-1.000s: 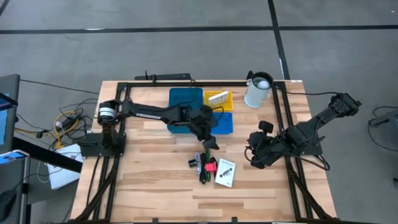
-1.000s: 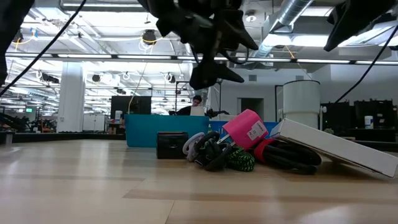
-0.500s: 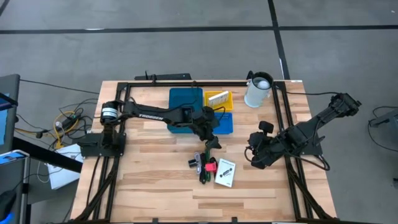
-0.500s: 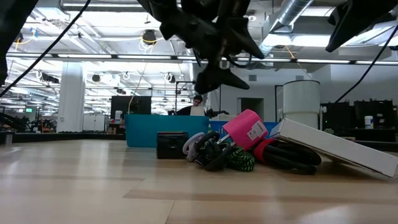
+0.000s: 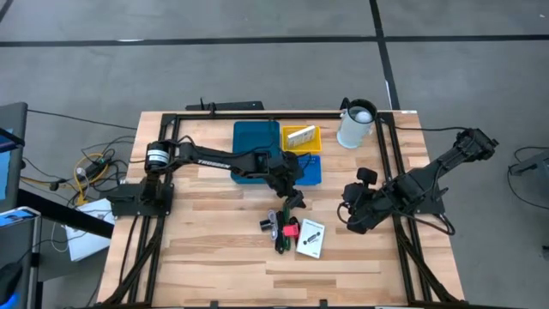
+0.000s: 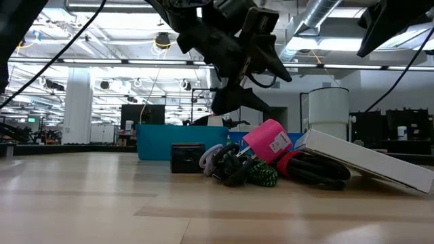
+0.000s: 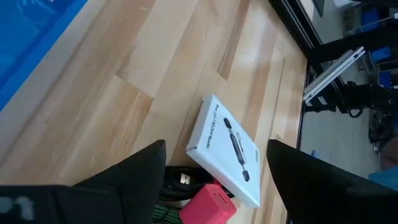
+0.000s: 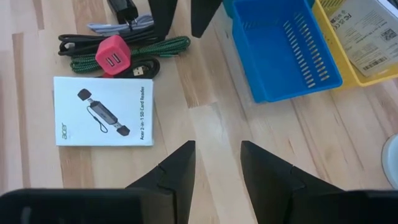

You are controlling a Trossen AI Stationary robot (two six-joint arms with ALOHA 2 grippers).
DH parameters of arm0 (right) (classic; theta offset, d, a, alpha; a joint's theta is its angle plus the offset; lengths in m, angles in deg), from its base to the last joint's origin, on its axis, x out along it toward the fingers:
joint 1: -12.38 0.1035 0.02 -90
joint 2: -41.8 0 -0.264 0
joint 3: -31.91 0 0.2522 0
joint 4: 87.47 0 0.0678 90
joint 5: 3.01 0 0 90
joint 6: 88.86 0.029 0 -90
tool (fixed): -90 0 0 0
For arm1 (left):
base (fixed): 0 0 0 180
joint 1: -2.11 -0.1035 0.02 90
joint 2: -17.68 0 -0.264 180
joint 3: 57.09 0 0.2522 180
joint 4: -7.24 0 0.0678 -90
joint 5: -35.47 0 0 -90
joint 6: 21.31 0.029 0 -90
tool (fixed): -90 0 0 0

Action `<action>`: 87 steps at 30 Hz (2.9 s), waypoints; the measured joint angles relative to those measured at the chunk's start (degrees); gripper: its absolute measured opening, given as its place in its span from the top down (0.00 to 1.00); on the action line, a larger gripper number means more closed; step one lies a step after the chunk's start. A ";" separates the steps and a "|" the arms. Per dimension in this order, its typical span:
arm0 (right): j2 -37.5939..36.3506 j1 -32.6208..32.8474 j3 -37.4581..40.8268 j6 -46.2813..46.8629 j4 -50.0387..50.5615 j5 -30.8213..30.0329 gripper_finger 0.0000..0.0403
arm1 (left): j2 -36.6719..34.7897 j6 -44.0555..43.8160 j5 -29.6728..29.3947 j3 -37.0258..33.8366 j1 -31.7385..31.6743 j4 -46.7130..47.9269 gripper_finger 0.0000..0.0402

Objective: Pick and place items into bin
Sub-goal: Put the card reader box into the yellow bin

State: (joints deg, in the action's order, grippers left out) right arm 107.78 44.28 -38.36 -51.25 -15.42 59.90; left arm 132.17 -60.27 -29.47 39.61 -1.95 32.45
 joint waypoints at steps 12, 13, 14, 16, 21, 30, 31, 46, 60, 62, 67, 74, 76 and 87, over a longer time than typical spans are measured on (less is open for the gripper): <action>0.02 0.00 0.00 -0.02 -0.01 0.02 0.69 | 0.01 0.68 -1.47 0.00 1.86 -0.53 0.33; 0.02 0.00 0.00 -0.02 -0.02 0.02 0.69 | 0.01 0.74 -1.72 0.00 2.02 -0.46 0.33; 0.02 0.00 0.00 -0.02 -0.02 0.02 0.69 | 0.01 0.77 -1.94 0.00 2.20 -0.46 0.33; 0.02 -0.02 0.00 -0.02 -0.02 0.02 0.70 | 0.02 0.97 -2.75 0.00 2.38 -0.46 0.33; 0.01 -0.02 0.00 0.25 -0.02 0.04 0.69 | 0.03 1.12 -4.77 0.00 2.52 -0.65 0.33; 0.02 0.00 0.00 0.37 -0.02 0.10 0.70 | 3.06 -0.53 -2.11 0.43 2.72 -2.72 0.33; 0.00 0.00 0.00 0.37 0.00 0.11 0.69 | 3.16 -0.88 -1.47 0.24 2.72 -1.39 0.33; 0.02 0.00 -0.04 0.37 0.59 0.15 0.69 | 4.77 -1.81 0.25 0.63 2.76 -2.44 0.33; 0.02 -0.02 -0.04 0.04 0.61 0.06 0.69 | 4.77 -1.75 1.06 0.63 2.93 -3.55 0.33; 0.02 -0.02 -0.04 0.02 0.61 0.06 0.70 | 4.77 -1.75 0.72 0.63 2.93 -3.59 0.33; 0.02 -0.02 -0.04 -0.04 0.61 0.04 0.69 | 5.04 -1.71 0.68 0.64 2.93 -3.88 0.33; 0.00 -0.02 0.00 -0.04 0.54 0.03 0.69 | 7.74 -2.29 3.55 2.31 3.11 -2.29 0.33; 0.02 -0.02 0.00 0.07 0.60 0.04 0.70 | 8.82 -1.99 3.68 4.12 3.15 -3.42 0.33; 0.02 -0.04 0.00 0.37 1.31 0.08 0.69 | 11.03 -0.48 5.31 7.24 3.42 0.63 0.33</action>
State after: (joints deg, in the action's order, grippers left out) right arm 107.80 44.24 -38.36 -50.88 -14.12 59.99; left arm 143.20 -60.75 -24.16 46.85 1.47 33.08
